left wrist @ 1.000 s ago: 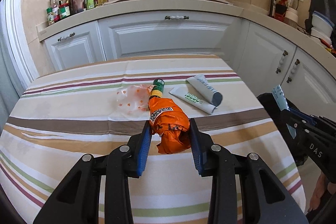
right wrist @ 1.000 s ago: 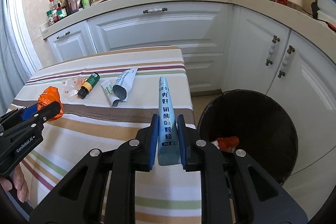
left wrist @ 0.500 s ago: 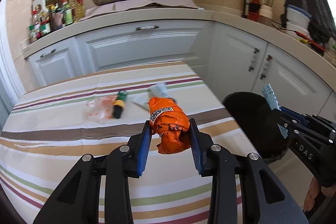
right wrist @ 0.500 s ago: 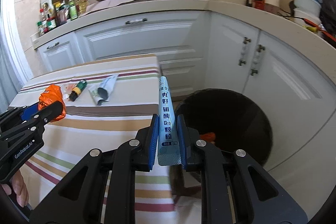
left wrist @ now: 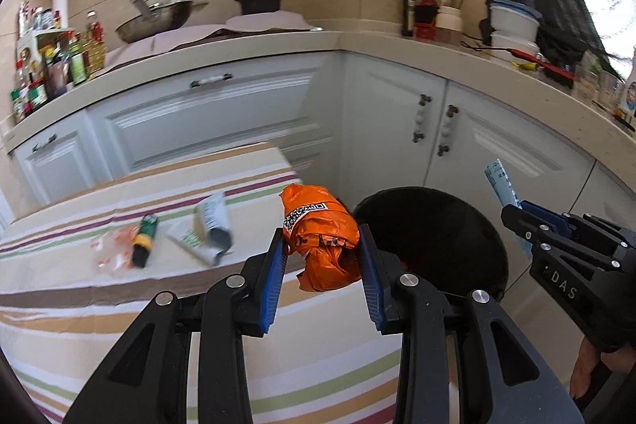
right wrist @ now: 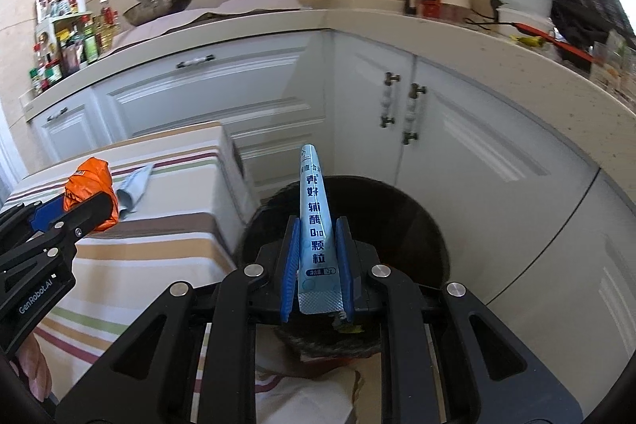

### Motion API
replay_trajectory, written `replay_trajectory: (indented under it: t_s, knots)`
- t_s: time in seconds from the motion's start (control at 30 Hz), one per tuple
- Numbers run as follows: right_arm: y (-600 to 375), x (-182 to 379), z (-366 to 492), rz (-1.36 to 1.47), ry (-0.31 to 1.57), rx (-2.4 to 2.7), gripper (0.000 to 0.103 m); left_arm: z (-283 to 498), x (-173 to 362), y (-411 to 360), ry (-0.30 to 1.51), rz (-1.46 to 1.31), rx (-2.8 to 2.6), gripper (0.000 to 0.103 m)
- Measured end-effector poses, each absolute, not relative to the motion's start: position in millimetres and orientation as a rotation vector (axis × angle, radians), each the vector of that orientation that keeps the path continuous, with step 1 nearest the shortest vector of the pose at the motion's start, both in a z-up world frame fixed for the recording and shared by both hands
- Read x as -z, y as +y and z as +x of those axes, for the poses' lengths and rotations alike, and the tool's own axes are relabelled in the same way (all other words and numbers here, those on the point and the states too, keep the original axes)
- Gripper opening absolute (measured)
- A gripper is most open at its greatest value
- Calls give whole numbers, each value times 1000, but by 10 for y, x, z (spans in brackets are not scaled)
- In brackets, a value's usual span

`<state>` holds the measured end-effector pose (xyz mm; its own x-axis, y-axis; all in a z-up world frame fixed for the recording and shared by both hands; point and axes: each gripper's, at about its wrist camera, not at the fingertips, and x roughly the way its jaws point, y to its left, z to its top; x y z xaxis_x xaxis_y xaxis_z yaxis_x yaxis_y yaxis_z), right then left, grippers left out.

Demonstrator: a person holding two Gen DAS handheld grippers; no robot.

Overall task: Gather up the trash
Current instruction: 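Carry the bag and tube over the black bin and open both grippers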

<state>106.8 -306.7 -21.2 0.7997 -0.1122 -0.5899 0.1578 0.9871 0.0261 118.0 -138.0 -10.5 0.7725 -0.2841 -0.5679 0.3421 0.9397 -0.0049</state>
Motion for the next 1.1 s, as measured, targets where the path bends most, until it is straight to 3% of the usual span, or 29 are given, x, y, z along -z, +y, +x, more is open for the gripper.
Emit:
replay_trajectory:
  t_s: [0.83, 0.93, 1.0, 1.1]
  knots:
    - [-3654, 345, 1349, 111, 605, 223, 19, 1581, 221, -2284, 569, 179, 446, 37]
    - [-3710, 397, 1433, 114, 611, 219, 28, 1678, 258, -2369, 573, 187, 448, 42]
    - [-3752, 444, 1489, 113, 617, 234, 31, 1751, 296, -2422, 588, 189, 453, 51]
    - [-3808, 490, 1518, 124, 627, 243, 31, 1838, 345, -2458, 605, 181, 453, 57]
